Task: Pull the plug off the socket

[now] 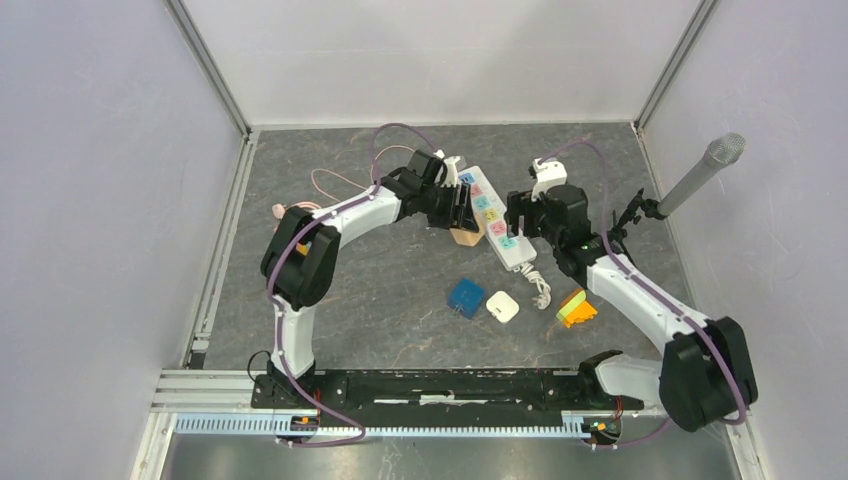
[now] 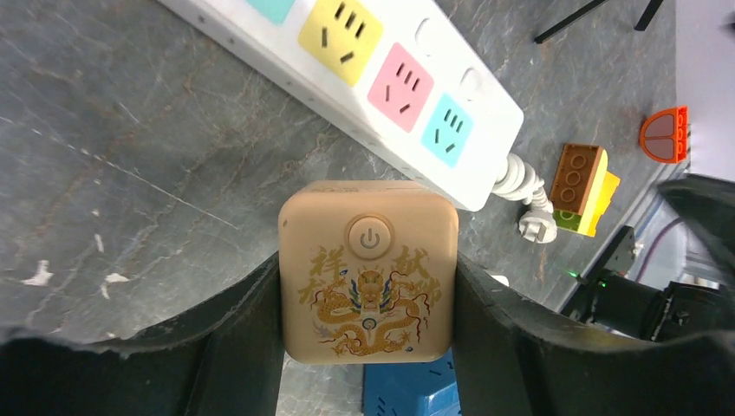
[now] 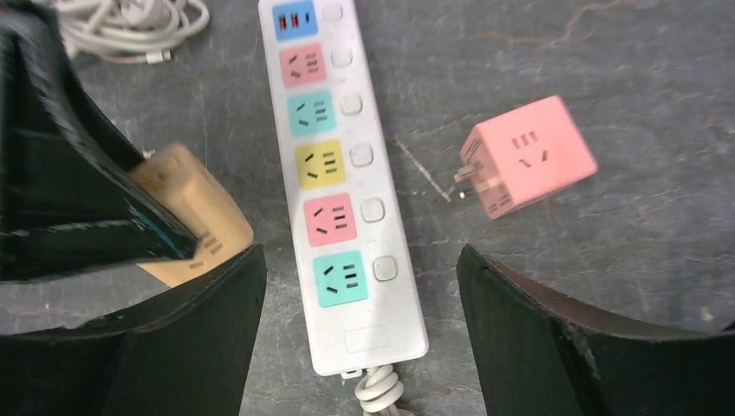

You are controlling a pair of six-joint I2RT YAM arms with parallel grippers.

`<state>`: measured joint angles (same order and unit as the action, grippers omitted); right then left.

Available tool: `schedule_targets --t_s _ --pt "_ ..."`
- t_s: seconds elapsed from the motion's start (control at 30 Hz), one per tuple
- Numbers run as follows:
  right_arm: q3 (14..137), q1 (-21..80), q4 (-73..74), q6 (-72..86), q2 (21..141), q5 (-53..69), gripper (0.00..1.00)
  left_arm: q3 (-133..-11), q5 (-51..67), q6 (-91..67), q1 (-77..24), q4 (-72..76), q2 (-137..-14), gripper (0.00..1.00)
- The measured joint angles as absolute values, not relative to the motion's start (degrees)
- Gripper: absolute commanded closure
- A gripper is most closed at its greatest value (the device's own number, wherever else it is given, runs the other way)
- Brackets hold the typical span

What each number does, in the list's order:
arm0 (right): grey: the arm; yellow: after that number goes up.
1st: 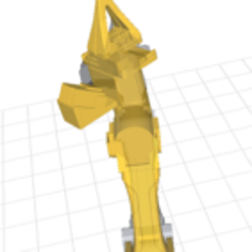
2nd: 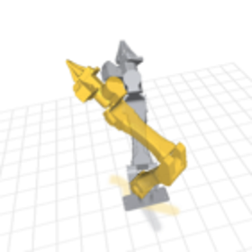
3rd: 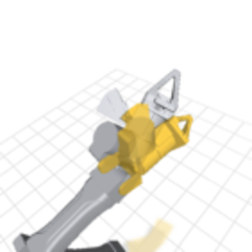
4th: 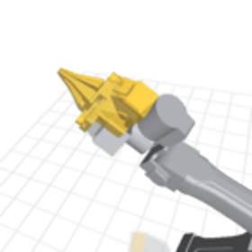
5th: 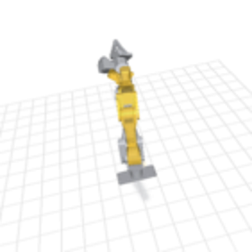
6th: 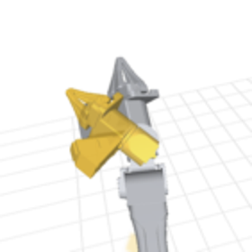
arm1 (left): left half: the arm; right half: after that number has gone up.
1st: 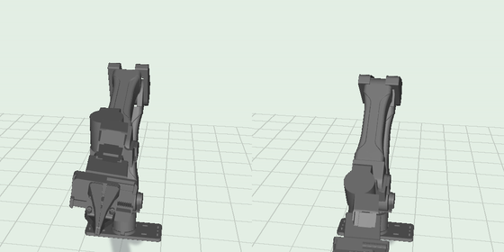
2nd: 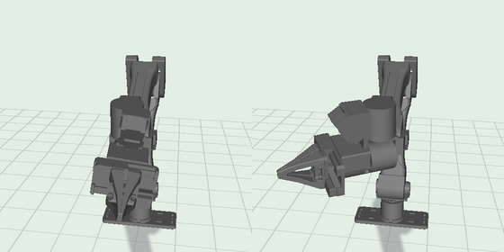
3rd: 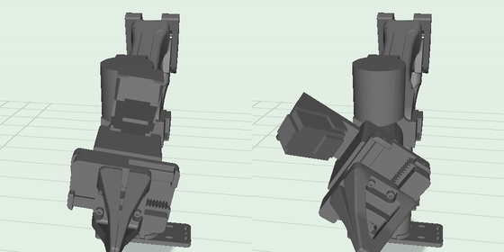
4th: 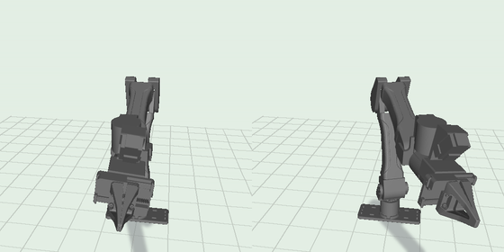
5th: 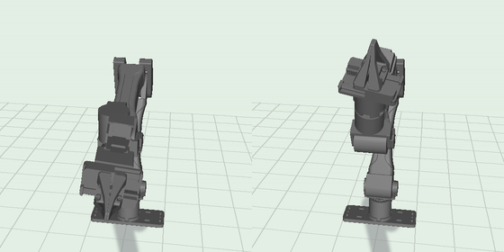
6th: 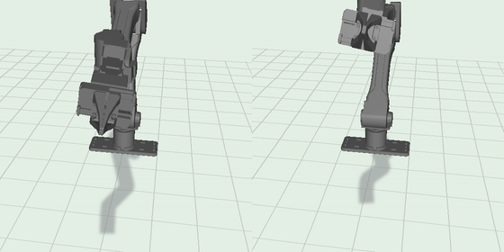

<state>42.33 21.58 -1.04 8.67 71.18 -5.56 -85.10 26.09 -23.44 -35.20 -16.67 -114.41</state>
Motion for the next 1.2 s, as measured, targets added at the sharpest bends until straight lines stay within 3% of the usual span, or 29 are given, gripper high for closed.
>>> schedule_targets --t_s 0.3,0.53,0.73,0.97,1.2 --pt "42.2 21.5 -1.1 8.8 65.0 -7.2 0.15 -84.9 26.9 -26.9 -35.2 -16.7 -116.7 0.21" --pt "40.3 21.5 -0.6 8.8 63.9 -7.2 0.15 -84.9 23.9 -26.5 -34.7 -19.6 -116.7 0.15" --pt "39.7 21.3 0.1 8.7 62.5 -7.6 0.14 -85.3 20.8 -25.2 -33.7 -22.3 -116.7 0.02" --pt "39.5 21.3 0.3 8.7 61.0 -7.0 0.14 -87.3 14.6 -21.5 -31.0 -27.9 -113.6 0.00" --pt "37.1 21.3 -0.2 9.0 59.9 -5.6 0.14 -86.3 4.2 -19.9 -25.3 -32.3 -101.6 0.00"
